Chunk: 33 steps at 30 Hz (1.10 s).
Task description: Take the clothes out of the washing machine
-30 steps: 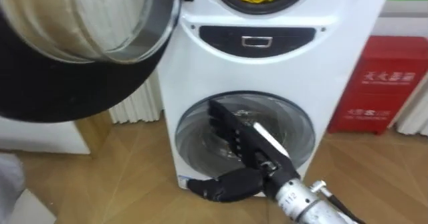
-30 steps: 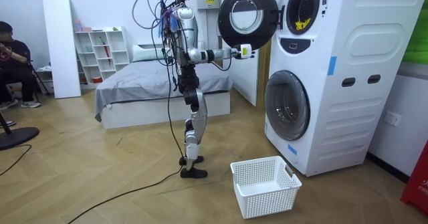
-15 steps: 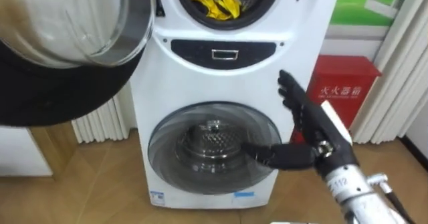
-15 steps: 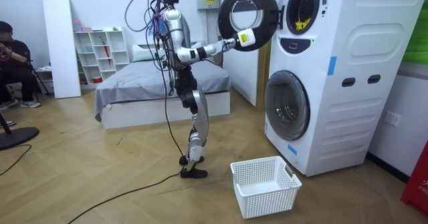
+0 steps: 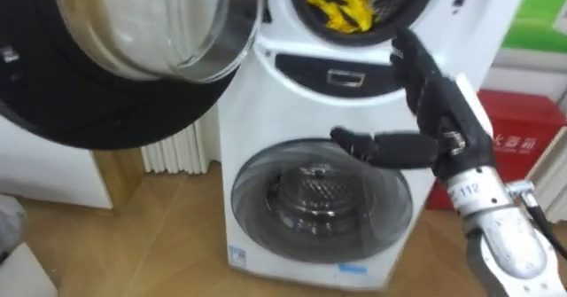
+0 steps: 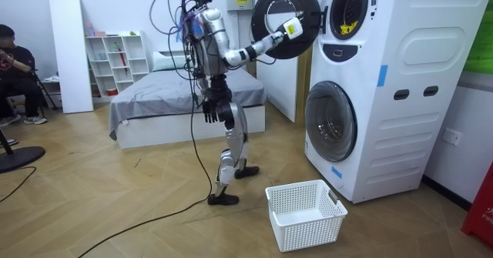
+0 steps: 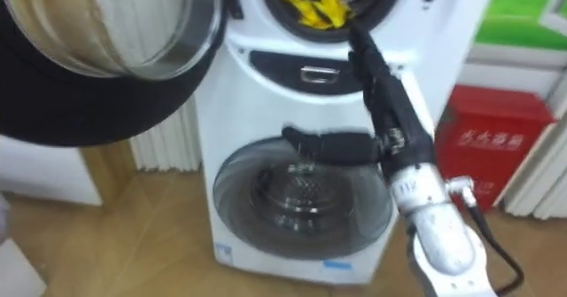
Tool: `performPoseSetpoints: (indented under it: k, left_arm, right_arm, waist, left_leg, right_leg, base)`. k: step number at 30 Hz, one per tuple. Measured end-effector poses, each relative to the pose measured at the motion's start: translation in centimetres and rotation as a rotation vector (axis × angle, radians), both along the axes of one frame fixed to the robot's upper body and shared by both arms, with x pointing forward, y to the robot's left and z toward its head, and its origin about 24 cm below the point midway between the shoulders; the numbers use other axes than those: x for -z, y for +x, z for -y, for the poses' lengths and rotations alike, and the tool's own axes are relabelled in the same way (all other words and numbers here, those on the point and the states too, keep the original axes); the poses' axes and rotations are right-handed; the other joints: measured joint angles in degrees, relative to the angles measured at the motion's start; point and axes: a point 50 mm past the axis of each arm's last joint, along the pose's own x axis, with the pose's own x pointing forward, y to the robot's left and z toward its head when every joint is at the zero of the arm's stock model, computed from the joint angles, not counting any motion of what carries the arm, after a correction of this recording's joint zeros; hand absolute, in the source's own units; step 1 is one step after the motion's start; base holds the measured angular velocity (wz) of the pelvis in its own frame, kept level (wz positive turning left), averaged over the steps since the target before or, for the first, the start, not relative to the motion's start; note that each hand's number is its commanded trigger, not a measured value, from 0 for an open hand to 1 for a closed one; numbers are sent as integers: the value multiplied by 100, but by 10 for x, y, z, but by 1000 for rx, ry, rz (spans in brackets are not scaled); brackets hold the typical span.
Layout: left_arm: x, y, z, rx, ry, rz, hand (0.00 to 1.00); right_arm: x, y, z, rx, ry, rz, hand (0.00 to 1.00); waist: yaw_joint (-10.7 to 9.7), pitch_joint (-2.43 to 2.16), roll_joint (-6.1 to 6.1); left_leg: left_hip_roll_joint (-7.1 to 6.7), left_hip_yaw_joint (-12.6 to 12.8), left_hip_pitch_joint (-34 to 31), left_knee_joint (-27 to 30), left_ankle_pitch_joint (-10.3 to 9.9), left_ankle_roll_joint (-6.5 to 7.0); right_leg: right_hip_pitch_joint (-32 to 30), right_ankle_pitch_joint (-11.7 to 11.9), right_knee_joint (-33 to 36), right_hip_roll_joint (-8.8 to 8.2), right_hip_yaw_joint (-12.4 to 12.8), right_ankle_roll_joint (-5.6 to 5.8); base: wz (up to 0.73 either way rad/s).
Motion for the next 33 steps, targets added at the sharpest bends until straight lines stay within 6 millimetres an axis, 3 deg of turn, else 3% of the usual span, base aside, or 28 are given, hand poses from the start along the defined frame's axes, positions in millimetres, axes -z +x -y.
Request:
performPoseSetpoints:
  k: [2, 3, 4, 5, 6, 7, 8, 10, 11, 12, 13, 14, 15, 16, 17, 18, 19, 20, 21, 23, 25, 27, 28, 33]
  left_arm:
    - [0, 2, 0, 2, -1, 6, 0]
    - [1, 7, 1, 6, -6, 19, 0]
    - [1, 13, 1, 9, -7, 35, 0]
    - [1, 16, -1, 10, -2, 44, 0]
    - [0, 26, -5, 20, 11, 68, 0]
    - [0, 31, -8, 25, 18, 77, 0]
    - [-2, 39, -13, 35, 35, 94, 0]
    - [-4, 52, -19, 47, 63, 129, 0]
    - [-5, 59, -22, 53, 75, 147, 0]
    - [-7, 66, -23, 62, 91, 164, 0]
    - [-7, 71, -23, 64, 98, 178, 0]
    - [-7, 73, -23, 65, 98, 185, 0]
    - [-7, 76, -23, 69, 97, 198, 0]
    - [-8, 79, -23, 72, 100, 208, 0]
    - [-8, 79, -24, 74, 101, 212, 0]
    - [-8, 77, -23, 72, 99, 207, 0]
    - [-7, 73, -22, 68, 96, 195, 0]
    - [-7, 71, -22, 67, 97, 190, 0]
    - [-7, 65, -23, 65, 101, 180, 0]
    - [-6, 52, -22, 56, 100, 148, 0]
    - [-5, 34, -21, 38, 95, 94, 0]
    - [-3, 19, -15, 21, 74, 48, 0]
    - [-2, 21, -14, 21, 66, 49, 0]
    - [-1, 29, -10, 10, 53, 73, 0]
  right_arm:
    - [1, -1, 5, 22, 7, -9, 0]
    - [-2, 0, 8, 37, 5, 2, 0]
    - [-4, 0, 10, 49, 0, 11, 0]
    - [-3, 0, 10, 54, -3, 8, 0]
    - [-3, -1, 11, 58, -13, 8, 0]
    - [-3, -1, 11, 62, -14, 10, 0]
    - [-4, -1, 13, 70, -21, 14, 0]
    - [-5, -1, 14, 77, -25, 19, 0]
    - [-4, -1, 14, 83, -27, 18, 0]
    - [-4, -1, 14, 86, -35, 20, 0]
    - [-4, -1, 14, 85, -40, 17, 0]
    - [-4, -1, 14, 83, -40, 14, 0]
    - [-4, 0, 14, 80, -43, 9, 0]
    - [-5, 0, 14, 82, -46, 9, 0]
    - [-5, 0, 14, 85, -48, 12, 0]
    - [-5, -1, 14, 97, -50, 13, 0]
    - [-5, -1, 15, 114, -52, 20, 0]
    - [-5, -1, 15, 124, -55, 23, 0]
    - [-6, -1, 17, 140, -58, 30, 0]
    - [-9, 0, 17, 147, -59, 43, 0]
    - [-13, -1, 14, 134, -49, 71, 0]
    - [-13, -1, 12, 122, -48, 70, 0]
    - [-15, -1, 14, 136, -44, 76, 0]
    - [-22, 0, 20, 162, -19, 100, 0]
  waist:
    - [-55, -59, -123]
    - [-52, -53, -126]
    - [-49, -12, -80]
    - [-46, -6, -80]
    - [-65, 16, -95]
    - [-69, 38, -99]
    - [-58, 63, -92]
    - [-26, 72, -57]
    - [1, 77, 4]
    - [-6, 85, 81]
    - [41, 80, 164]
    - [75, 81, 208]
    - [57, 83, 276]
    - [25, 80, 282]
    - [6, 77, 275]
    - [-37, 74, 267]
    - [-45, 77, 292]
    - [-62, 69, 299]
    - [-80, 18, 254]
    - [-4, -39, 325]
    - [45, -1, 381]
    - [-9, 46, 328]
    - [-94, 61, 307]
    - [-16, 67, 298]
  left_leg:
    - [-263, 90, 50, 126, -39, 172]
    - [-401, 169, 61, 267, -220, 264]
    - [-494, 223, 118, 425, -415, 339]
    - [-561, 247, 195, 421, -486, 384]
    - [-694, 326, 390, 374, -606, 460]
    - [-752, 347, 478, 373, -668, 495]
    - [-817, 407, 642, 347, -819, 562]
    - [-866, 438, 886, 275, -995, 640]
    - [-859, 417, 1093, 168, -1083, 681]
    - [-838, 334, 1246, 81, -1156, 711]
    - [-789, 163, 1370, 3, -1185, 727]
    - [-735, 94, 1423, -31, -1200, 724]
    - [-658, -71, 1511, -117, -1204, 724]
    - [-619, -282, 1568, -182, -1205, 722]
    - [-615, -335, 1614, -204, -1206, 720]
    - [-633, -463, 1745, -206, -1210, 713]
    - [-638, -477, 1878, -186, -1287, 623]
    - [-638, -466, 1960, -179, -1333, 598]
    - [-636, -360, 2125, -191, -1452, 537]
    - [-500, -247, 2269, -213, -1497, 484]
    - [-354, -216, 2327, -114, -1548, 375]
    - [-231, -123, 2206, 135, -1623, 143]
    - [-61, -122, 2168, -191, -1614, 117]
    - [0, 134, 2259, -494, -1576, 219]
  right_leg:
    - [126, -101, -58, -255, 25, 154]
    - [142, -159, 103, -438, 29, 267]
    - [106, -196, 443, -581, 98, 333]
    - [73, -205, 661, -665, 160, 350]
    - [-23, -175, 1244, -846, 226, 408]
    - [-102, -122, 1535, -923, 255, 492]
    - [-276, 78, 2101, -1034, 371, 549]
    - [-542, 627, 2857, -1089, 500, 521]
    - [-729, 1115, 3257, -1075, 595, 458]
    - [-937, 1056, 3497, -1017, 611, 418]
    - [-1255, 656, 3510, -821, 597, 325]
    - [-1411, 486, 3399, -698, 599, 310]
    - [-1722, 296, 2984, -436, 522, 286]
    - [-1941, 291, 2282, -168, 459, 229]
    - [-1988, 335, 1846, -60, 458, 179]
    - [-1960, 577, 870, 140, 490, 71]
    - [-1881, 1055, 236, 247, 530, -99]
    - [-1832, 1219, 118, 281, 529, -171]
    - [-1725, 1511, 142, 331, 598, -214]
    - [-1554, 1491, 36, 506, 559, -263]
    - [-1267, 1578, -262, 598, 554, -352]
    - [-1043, 1585, -419, 611, 705, -356]
    - [-1066, 1577, -412, 652, 788, -342]
    - [-1103, 1710, -606, 771, 764, -315]
  base:
    - [21]
    - [9]
    - [0]
    - [0]
    - [6]
    - [10]
    - [0]
    - [-10]
    - [-21]
    - [-34]
    - [-30]
    - [-21]
    - [0]
    - [6]
    - [24]
    - [38]
    - [49]
    - [59]
    - [48]
    - [10]
    - [-14]
    - [19]
    - [34]
    - [-14]
